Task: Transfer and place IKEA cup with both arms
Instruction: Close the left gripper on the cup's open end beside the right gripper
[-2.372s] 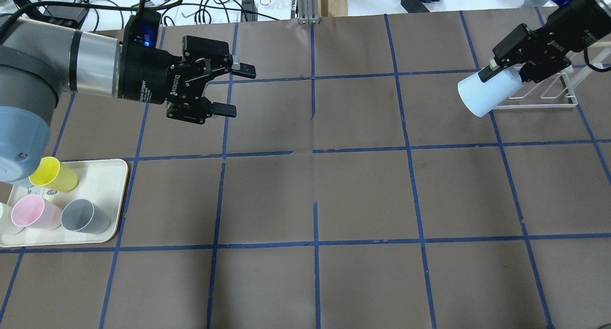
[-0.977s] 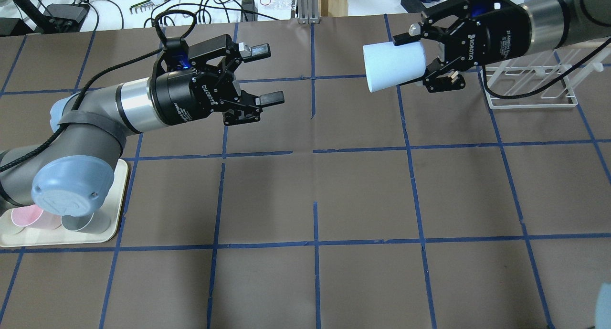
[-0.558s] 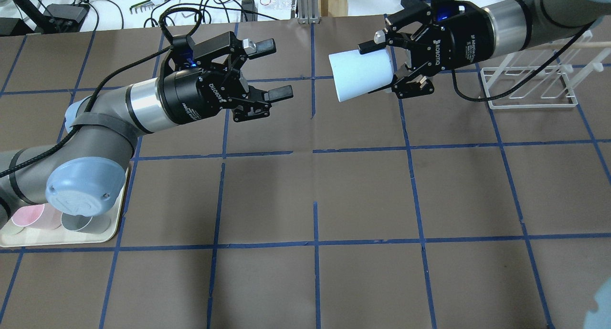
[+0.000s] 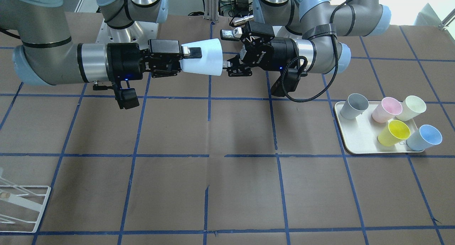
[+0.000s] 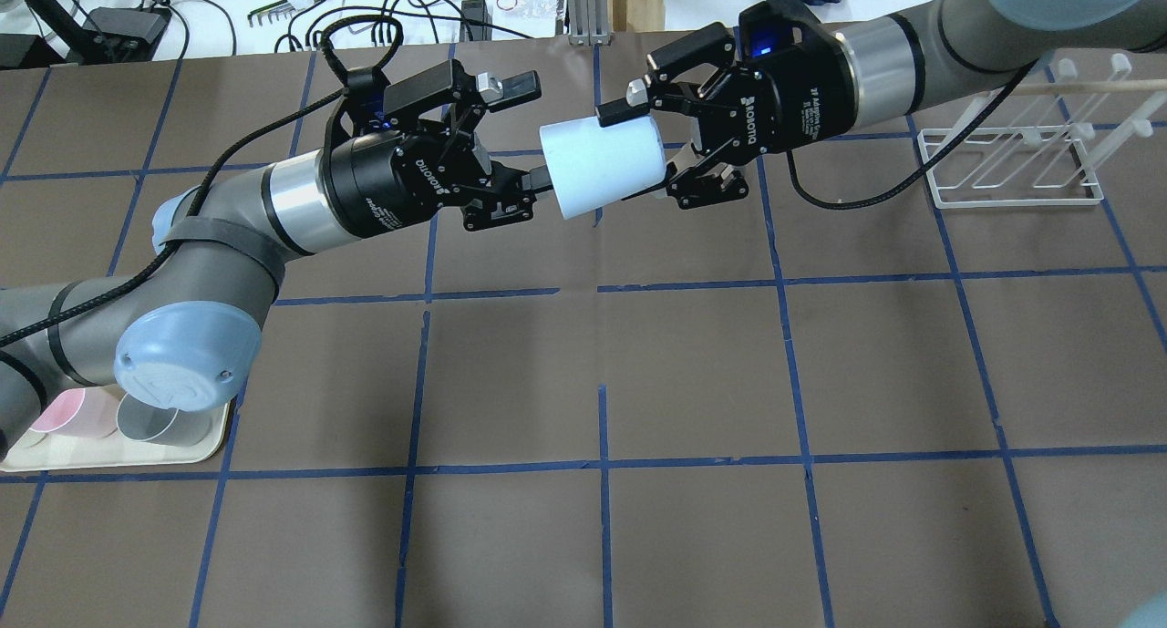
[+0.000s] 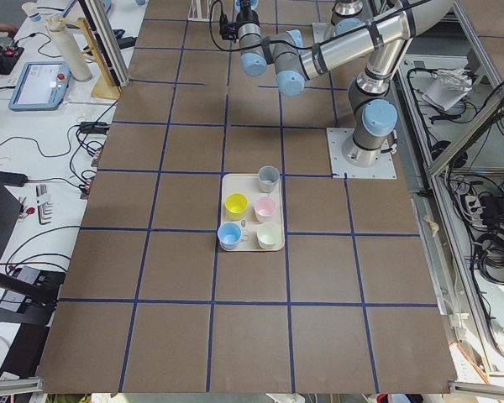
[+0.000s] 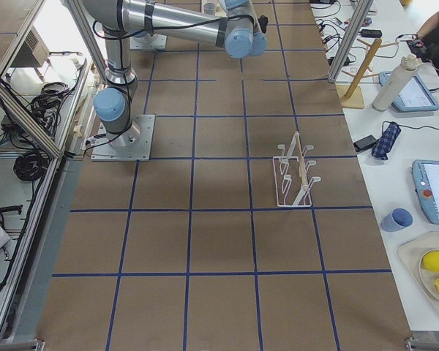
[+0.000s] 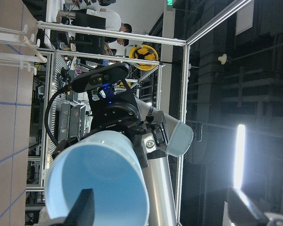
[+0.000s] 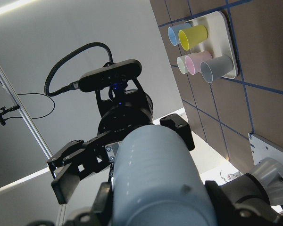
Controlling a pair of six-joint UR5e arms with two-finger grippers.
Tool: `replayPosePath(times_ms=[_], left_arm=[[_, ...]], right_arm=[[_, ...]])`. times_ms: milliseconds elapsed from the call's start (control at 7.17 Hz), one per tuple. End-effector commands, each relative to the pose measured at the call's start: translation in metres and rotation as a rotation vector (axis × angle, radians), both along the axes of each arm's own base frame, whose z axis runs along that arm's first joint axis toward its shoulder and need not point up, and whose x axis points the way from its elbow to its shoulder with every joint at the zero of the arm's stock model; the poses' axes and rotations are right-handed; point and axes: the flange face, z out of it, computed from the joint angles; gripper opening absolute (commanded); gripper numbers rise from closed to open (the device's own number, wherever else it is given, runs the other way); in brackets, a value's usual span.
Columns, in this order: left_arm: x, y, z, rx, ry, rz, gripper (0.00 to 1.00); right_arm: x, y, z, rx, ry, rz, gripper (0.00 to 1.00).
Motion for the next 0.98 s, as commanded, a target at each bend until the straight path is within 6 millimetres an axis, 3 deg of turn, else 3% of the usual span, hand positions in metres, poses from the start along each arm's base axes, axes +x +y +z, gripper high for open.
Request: replayPosePath(times_ms=[0,419,558,698,837], left_arm=[[-0.0007,0.0003,-0.001,0.004,-0.001,-0.002,0.89],[-0.0002,0.0017,0.0007,0.016,-0.001,-0.004,0.81],[-0.0003,0.0021,0.0012,0.014,-0.002,-0.005,0.59],[-0.0003,0.0027,0.0026,0.011,-0.002,-0.005,0.42],[-0.0004,0.0034,0.0039,0.01,-0.002,-0.005,0.37]], right_arm=[[0.0105,0.0032,-0.0003,-0.003,-0.006,0.01,0.43],[0.0105,0.0022,-0.0012,-0.002,-0.006,0.01,0.47],[0.0105,0.0025,-0.0018,0.001,-0.005,0.009,0.48],[0.0105,0.0022,-0.0012,0.001,-0.005,0.009,0.5],[0.0105,0.0022,-0.0012,0.003,-0.005,0.009,0.5]])
